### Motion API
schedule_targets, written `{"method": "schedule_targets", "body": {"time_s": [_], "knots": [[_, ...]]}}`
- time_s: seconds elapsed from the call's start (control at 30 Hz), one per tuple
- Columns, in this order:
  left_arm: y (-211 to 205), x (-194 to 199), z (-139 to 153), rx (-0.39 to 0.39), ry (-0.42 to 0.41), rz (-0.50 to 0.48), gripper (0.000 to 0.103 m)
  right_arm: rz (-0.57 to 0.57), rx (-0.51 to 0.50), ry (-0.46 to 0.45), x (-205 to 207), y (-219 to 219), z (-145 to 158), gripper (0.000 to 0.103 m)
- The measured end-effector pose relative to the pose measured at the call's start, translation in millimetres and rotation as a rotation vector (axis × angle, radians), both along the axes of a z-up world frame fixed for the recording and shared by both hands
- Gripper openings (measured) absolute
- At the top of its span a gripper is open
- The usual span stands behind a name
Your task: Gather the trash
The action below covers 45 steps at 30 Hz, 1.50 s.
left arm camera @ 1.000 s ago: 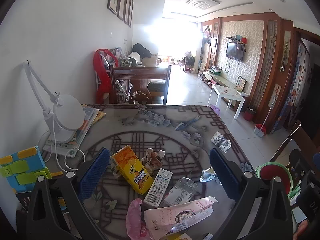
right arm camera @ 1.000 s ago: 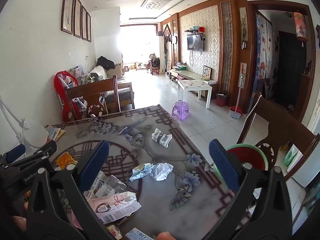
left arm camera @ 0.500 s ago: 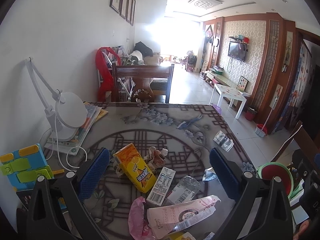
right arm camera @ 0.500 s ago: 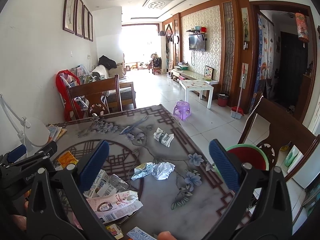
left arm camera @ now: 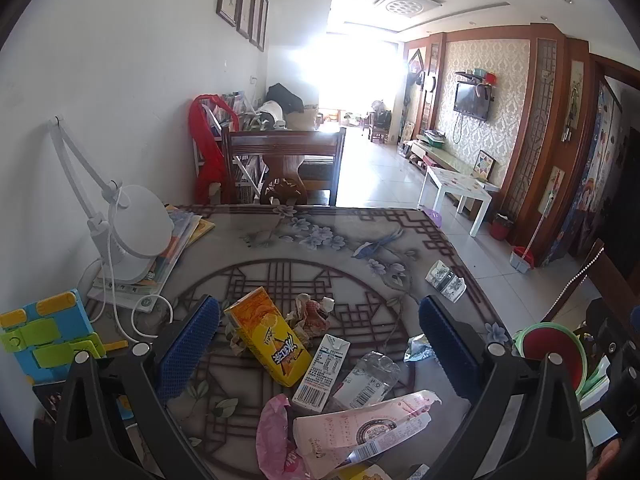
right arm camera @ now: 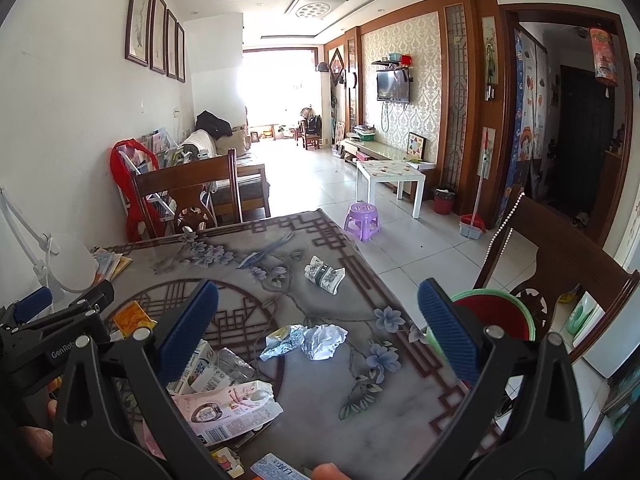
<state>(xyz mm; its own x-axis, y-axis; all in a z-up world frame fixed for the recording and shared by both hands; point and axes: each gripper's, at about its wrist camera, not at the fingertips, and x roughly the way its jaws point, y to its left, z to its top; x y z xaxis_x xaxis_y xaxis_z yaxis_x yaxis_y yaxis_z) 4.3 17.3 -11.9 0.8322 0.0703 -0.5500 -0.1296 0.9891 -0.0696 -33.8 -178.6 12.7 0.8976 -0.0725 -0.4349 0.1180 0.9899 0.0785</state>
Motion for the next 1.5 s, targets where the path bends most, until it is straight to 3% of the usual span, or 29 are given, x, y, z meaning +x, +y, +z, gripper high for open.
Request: {"method": "schedule_targets", "body": {"time_s": [0.5, 0.67, 0.83, 1.0, 1.13, 1.2, 1.3, 1.43, 1.5], "knots": [[-2.6, 0.7, -3.9, 0.005, 0.011, -0.001, 0.095, 0.011, -0.022, 0.020, 2.3, -0.7, -4.8, 0.098], [5.5, 7.2, -8.3, 0.059, 0.006, -0.006, 0.095, 0.049, -0.021, 0.056, 6.9, -4.9, -11.4, 0.099], [23.8, 8.0, -18.7, 0.124, 0.018, -0.045, 0.095, 0.193, 0.028, 0.287, 22.2, -9.3, -58.7, 0.099], [32.7, 8.9, -47.4, 0.075, 0.135, -0.190, 0.095, 0.394, -0.001, 0.601, 9.0, 3.3, -132.5, 0.098], [17.8, 10.0, -76.1, 0.087, 0.239, -0.388, 0.083, 0.519, -0.016, 0.810, -12.4, 9.0, -173.1, 0.072], [5.7, 11.1, -88.6, 0.101, 0.287, -0.486, 0.076, 0.556, -0.030, 0.887, -18.9, 11.1, -187.5, 0.068], [-17.1, 14.0, -107.3, 0.118, 0.347, -0.618, 0.073, 0.583, -0.053, 0.956, -21.0, 11.9, -203.0, 0.058], [-43.8, 23.0, -130.4, 0.181, 0.412, -0.700, 0.071, 0.593, 0.007, 1.052, -22.2, 9.3, -220.9, 0.057], [-51.9, 28.5, -136.1, 0.191, 0.439, -0.728, 0.071, 0.586, 0.024, 1.058, -24.5, 6.7, -220.1, 0.057]]}}
